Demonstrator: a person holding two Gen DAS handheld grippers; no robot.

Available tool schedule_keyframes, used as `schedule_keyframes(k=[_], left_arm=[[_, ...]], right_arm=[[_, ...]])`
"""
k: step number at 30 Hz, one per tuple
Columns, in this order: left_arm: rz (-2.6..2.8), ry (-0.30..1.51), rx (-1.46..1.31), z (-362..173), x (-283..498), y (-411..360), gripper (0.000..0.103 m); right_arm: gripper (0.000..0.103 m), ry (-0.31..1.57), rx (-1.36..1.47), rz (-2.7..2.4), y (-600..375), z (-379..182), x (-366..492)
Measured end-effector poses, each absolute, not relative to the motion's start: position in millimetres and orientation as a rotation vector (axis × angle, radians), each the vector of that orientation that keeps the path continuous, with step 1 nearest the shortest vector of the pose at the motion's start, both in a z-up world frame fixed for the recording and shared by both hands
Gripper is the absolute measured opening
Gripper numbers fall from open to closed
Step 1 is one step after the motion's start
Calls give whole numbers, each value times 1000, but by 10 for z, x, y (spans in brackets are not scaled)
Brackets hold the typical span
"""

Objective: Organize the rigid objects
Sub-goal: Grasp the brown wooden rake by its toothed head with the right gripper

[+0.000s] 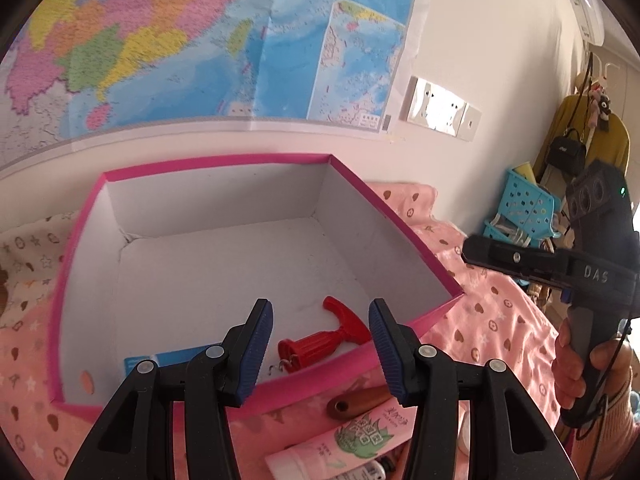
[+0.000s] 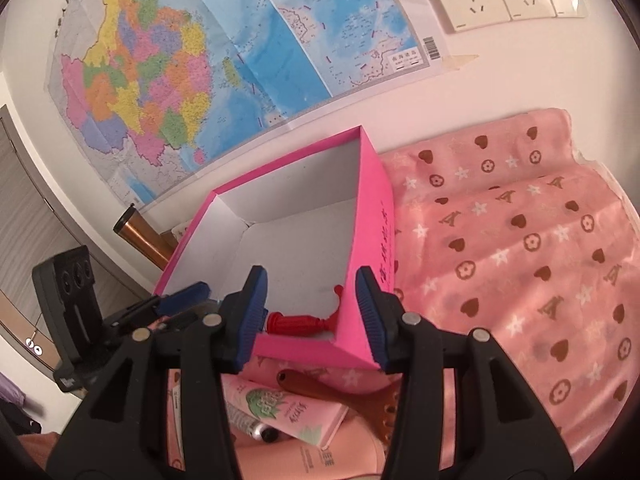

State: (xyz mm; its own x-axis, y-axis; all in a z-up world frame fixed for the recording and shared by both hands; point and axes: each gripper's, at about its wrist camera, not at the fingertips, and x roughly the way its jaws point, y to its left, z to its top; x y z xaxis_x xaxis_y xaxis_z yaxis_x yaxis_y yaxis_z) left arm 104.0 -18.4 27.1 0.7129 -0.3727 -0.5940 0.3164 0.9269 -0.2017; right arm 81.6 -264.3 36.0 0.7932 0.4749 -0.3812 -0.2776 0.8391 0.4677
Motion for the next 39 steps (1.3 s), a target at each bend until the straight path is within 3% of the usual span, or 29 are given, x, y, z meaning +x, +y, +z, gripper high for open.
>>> schedule_keyframes(k=[9, 18, 31, 39], left_arm=[[-435, 613, -109, 364, 605, -117, 54], [-475, 739, -69, -28, 594, -308, 55], [-492, 936, -97, -516, 941, -446, 55], [-530, 962, -85, -554, 987, -519, 55]], right_arm=[[48, 613, 424, 397, -2738, -87, 648], [48, 732, 477, 359, -2836, -618, 619], [53, 730, 453, 385, -2762, -722, 610], [54, 719, 497, 455, -2729, -753, 626]])
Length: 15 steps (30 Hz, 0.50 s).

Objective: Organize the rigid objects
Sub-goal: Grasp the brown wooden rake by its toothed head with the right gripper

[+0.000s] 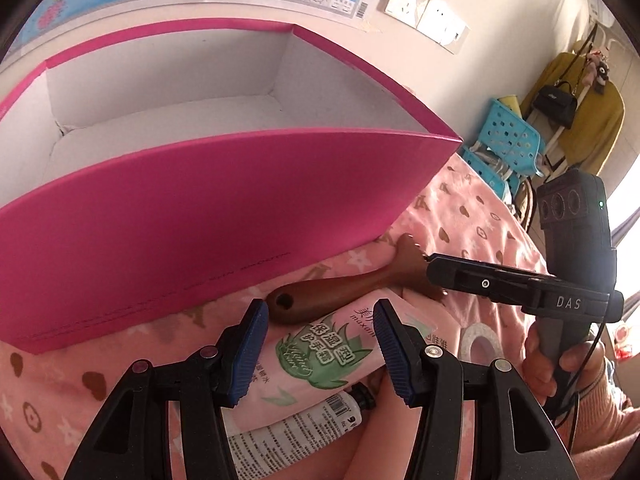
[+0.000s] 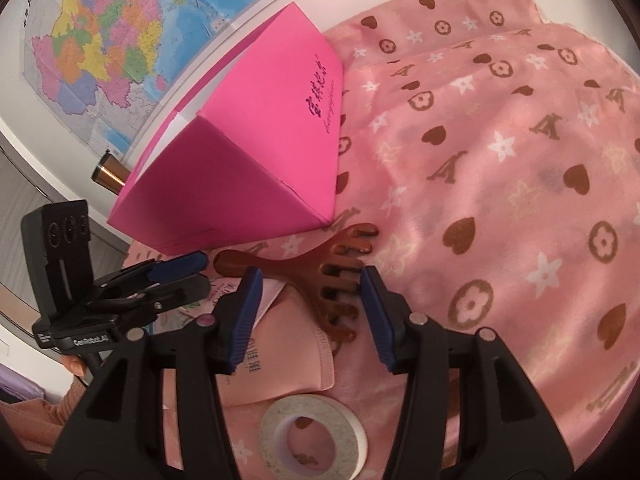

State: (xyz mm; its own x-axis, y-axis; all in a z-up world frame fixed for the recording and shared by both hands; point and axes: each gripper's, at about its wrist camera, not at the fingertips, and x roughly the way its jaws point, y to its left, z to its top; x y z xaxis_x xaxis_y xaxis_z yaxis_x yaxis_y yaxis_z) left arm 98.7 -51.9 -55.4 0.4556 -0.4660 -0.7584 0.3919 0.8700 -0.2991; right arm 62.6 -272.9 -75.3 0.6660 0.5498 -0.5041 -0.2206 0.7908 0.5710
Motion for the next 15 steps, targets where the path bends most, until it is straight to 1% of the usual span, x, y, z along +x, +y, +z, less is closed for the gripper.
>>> schedule_keyframes(k=[10, 15], left_arm=[[-568, 964, -58, -559, 955, -612, 55], [-566, 963, -62, -565, 943, -600, 55]], right_arm=[[54, 695, 625, 583, -2731, -774, 651], [54, 654, 726, 668, -2772, -777, 663]])
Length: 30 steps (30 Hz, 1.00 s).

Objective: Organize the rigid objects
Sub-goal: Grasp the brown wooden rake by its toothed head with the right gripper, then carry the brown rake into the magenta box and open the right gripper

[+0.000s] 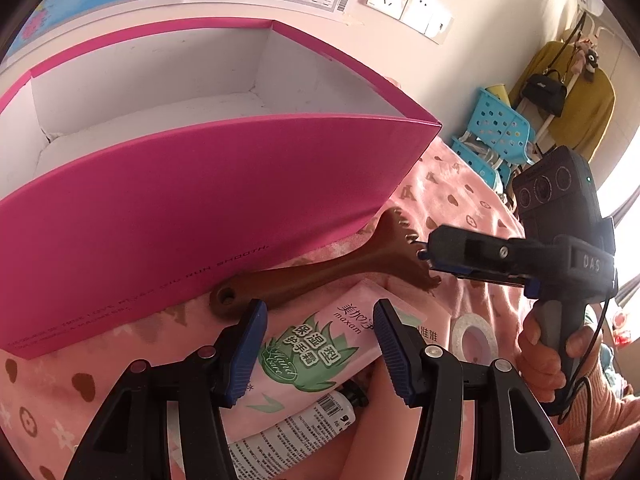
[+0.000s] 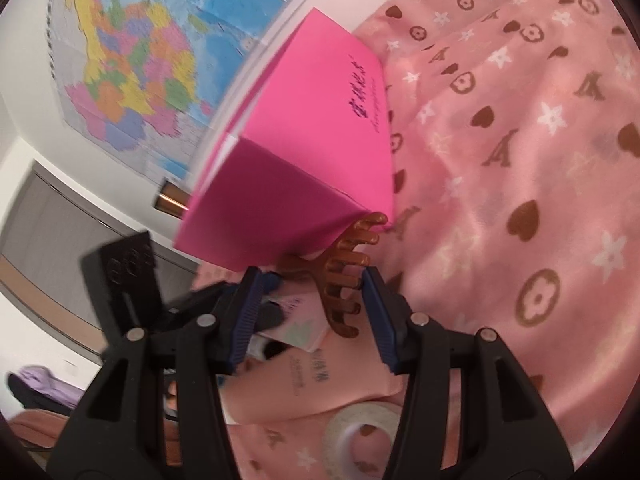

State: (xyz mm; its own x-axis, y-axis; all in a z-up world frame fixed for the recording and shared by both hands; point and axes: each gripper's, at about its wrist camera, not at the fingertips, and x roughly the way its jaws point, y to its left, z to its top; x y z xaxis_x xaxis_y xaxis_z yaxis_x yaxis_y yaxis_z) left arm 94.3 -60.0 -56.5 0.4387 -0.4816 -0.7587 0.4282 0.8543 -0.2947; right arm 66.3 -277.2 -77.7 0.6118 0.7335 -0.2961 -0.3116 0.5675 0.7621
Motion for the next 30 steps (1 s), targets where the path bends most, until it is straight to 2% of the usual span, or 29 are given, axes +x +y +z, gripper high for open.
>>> schedule_keyframes(k=[7, 8, 9, 11, 18, 30], left_arm=[[-566, 963, -67, -564, 937, -608, 55], [-565, 962, -69, -566, 938, -600, 55], [-563, 961, -72, -561, 929, -592, 55], [-551, 962, -78, -561, 923, -565, 55], [-508, 966, -107, -581, 933, -419, 56], [-534, 952, -94, -507, 903, -578, 58]], right_arm=[[51, 688, 650, 632, -2562, -748, 775], [42, 697, 641, 622, -2547, -755, 791], [28, 702, 639, 613, -2538, -762, 805], [20, 697, 666, 623, -2564, -789, 812], [14, 631, 719, 642, -2753, -726, 667], [14, 551, 792, 723, -2834, -499, 477]])
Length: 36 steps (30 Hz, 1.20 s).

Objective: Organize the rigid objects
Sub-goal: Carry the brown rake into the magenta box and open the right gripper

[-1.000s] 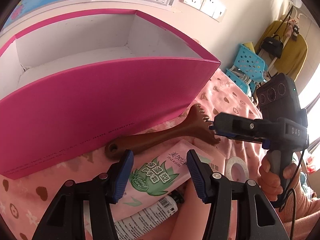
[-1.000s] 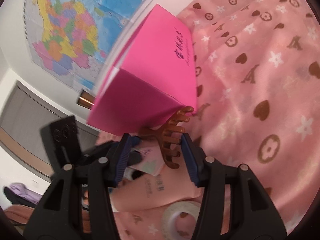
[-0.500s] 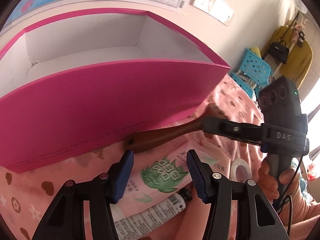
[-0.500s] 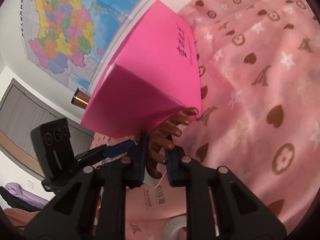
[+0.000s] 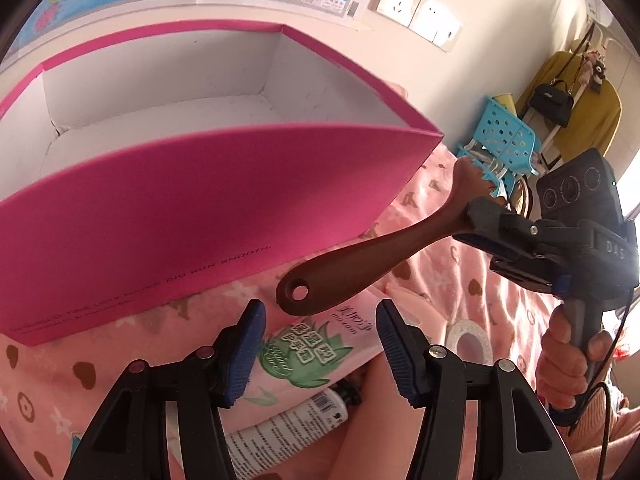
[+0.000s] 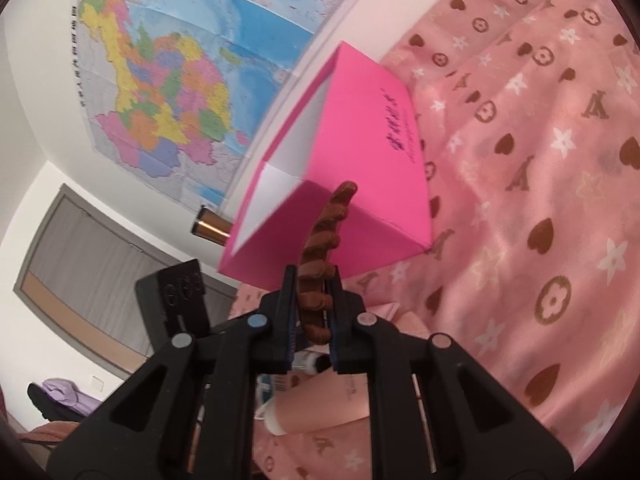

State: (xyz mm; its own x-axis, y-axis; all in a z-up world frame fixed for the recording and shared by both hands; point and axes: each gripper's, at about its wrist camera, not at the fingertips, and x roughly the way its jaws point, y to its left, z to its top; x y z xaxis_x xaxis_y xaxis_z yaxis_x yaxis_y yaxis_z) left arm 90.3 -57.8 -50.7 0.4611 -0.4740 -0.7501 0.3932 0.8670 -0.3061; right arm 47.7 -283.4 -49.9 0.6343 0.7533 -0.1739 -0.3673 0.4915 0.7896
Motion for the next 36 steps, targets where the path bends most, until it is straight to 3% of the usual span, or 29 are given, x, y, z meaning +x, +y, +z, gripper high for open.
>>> schedule_keyframes(k=[16, 31, 36], left_arm=[[-475, 698, -81, 387, 780, -307, 53], [-363, 813, -159, 73, 1562, -51, 53], [-335, 859, -190, -110, 1743, -30, 52]], right_arm=[[14, 437, 643, 863, -2569, 424, 576], [14, 575, 547, 763, -2269, 417, 1443], [20, 624, 435, 595, -2155, 415, 1600]])
